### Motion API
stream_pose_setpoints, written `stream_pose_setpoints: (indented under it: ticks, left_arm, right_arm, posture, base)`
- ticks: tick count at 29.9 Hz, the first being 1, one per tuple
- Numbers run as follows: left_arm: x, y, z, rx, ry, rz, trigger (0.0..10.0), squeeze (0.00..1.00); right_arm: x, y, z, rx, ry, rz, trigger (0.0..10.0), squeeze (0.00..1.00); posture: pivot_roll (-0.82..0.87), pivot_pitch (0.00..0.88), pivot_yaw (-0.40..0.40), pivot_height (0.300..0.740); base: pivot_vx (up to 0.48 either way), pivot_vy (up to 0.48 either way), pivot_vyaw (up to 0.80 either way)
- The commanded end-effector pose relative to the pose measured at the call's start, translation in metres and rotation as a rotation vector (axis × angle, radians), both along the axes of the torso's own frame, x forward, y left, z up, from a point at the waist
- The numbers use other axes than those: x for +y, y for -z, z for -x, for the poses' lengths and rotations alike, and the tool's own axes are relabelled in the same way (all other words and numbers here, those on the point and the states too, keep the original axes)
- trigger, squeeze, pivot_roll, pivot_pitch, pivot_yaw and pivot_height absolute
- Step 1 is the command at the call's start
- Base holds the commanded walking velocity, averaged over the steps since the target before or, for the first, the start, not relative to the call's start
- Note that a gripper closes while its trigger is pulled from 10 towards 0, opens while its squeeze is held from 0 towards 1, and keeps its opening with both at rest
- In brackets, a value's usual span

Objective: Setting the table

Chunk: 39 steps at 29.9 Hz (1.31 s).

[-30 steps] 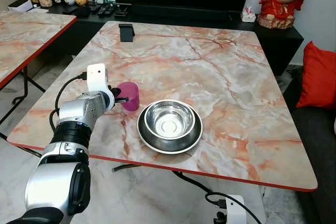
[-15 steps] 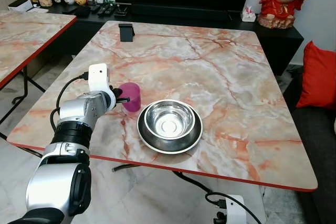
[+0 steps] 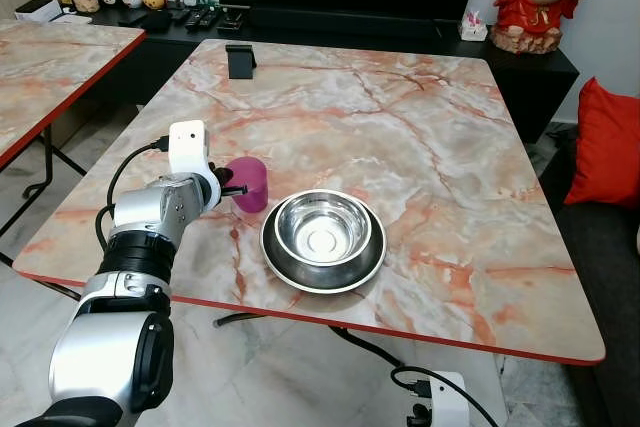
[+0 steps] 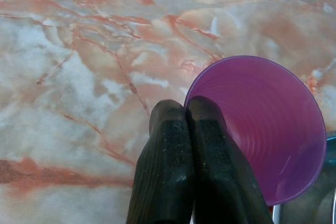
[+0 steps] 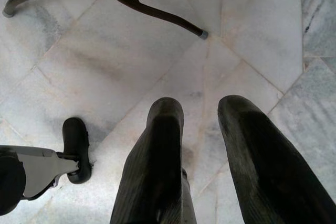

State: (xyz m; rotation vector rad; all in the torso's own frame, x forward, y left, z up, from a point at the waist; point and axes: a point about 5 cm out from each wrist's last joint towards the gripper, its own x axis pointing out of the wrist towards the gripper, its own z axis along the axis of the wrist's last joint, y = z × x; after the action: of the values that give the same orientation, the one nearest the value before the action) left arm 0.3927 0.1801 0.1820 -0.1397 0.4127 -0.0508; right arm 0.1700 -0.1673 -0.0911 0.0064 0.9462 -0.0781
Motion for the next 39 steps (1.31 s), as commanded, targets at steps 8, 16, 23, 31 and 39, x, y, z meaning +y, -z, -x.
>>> stream_pose_setpoints:
  ticks: [8,16,23,31,39]
  left_arm:
    - [0.001,-0.001,0.001,-0.003,-0.001,-0.02,10.0,0.85]
    - [0.001,-0.002,0.001,-0.009,-0.004,-0.019,10.0,0.75]
    - [0.0,-0.009,-0.001,-0.073,-0.028,-0.009,10.0,0.0]
    - [0.0,-0.017,-0.002,-0.134,-0.042,-0.01,10.0,0.0]
    - [0.001,-0.055,0.005,-0.547,-0.009,-0.173,10.0,0.0]
  right_arm:
    - [0.0,0.001,0.002,0.004,0.008,-0.001,10.0,0.0]
    - [-0.001,0.001,0.002,0.004,0.008,0.0,10.0,0.0]
    - [-0.001,0.001,0.002,0.003,0.009,0.0,10.0,0.0]
    - [-0.001,0.0,0.001,0.003,0.008,0.0,10.0,0.0]
    - [-0.001,0.0,0.001,0.002,0.008,0.001,10.0,0.0]
  posture:
    - [0.03,0.0,-0.017,0.74]
    - [0.03,0.0,-0.018,0.74]
    - [0.03,0.0,-0.02,0.74]
    - [0.03,0.0,-0.024,0.74]
    - [0.03,0.0,-0.024,0.74]
  base:
    - [0.0,0.0,0.0]
    - [0.0,0.0,0.0]
    - [0.0,0.0,0.0]
    - [0.0,0.0,0.0]
    - [0.0,0.0,0.0]
